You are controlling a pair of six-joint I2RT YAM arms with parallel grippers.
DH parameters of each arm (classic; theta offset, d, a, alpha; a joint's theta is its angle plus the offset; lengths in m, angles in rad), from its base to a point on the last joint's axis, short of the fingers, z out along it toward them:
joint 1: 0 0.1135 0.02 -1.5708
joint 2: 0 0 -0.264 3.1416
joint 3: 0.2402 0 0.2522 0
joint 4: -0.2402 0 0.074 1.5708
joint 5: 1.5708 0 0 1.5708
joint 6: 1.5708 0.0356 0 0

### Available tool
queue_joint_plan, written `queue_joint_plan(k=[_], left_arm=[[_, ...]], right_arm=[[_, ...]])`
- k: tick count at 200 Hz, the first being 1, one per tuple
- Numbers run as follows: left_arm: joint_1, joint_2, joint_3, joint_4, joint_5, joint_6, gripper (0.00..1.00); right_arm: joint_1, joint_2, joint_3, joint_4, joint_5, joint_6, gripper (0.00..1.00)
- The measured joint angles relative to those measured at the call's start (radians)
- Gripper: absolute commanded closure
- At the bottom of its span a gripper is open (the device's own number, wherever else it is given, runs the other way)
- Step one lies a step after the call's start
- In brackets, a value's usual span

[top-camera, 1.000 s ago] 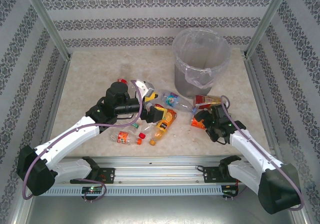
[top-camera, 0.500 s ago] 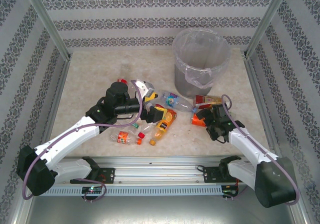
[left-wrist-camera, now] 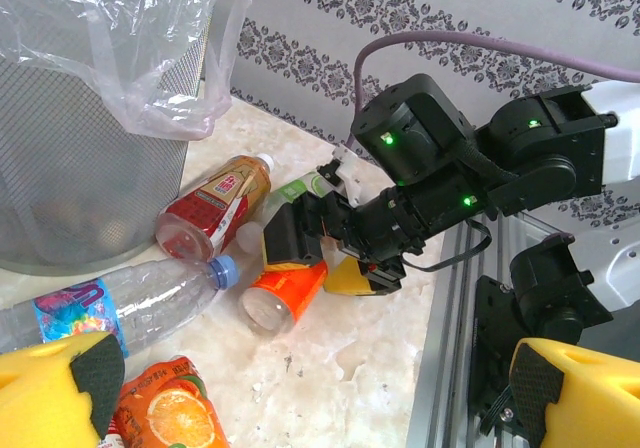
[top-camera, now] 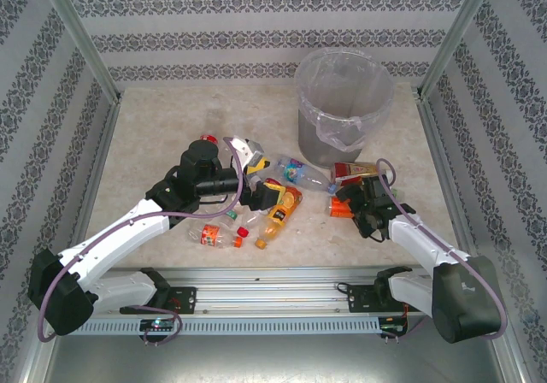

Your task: Put the plastic bottles in the bin

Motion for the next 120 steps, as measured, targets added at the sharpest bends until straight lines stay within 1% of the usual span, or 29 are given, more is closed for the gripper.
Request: queue_joint_plan(k=[30, 66, 79, 120], left_arm=[[0.000, 0.000, 0.000, 0.000, 0.000, 0.004, 0.00], [0.000, 0.000, 0.000, 0.000, 0.000, 0.005, 0.00], [0.000, 0.000, 0.000, 0.000, 0.000, 0.007, 0.00], [0.000, 0.000, 0.000, 0.000, 0.000, 0.007, 0.00]], right_arm=[[0.000, 0.003, 0.001, -0.006, 0.005, -0.013, 0.02], [0.013, 0.006, 0.002, -0.025, 0.012, -0.052, 0.10], [0.032, 0.006, 0.005, -0.045, 0.028, -0.070, 0.14], [0.134, 0.023, 0.034, -0.144, 0.101, -0.115, 0.18]])
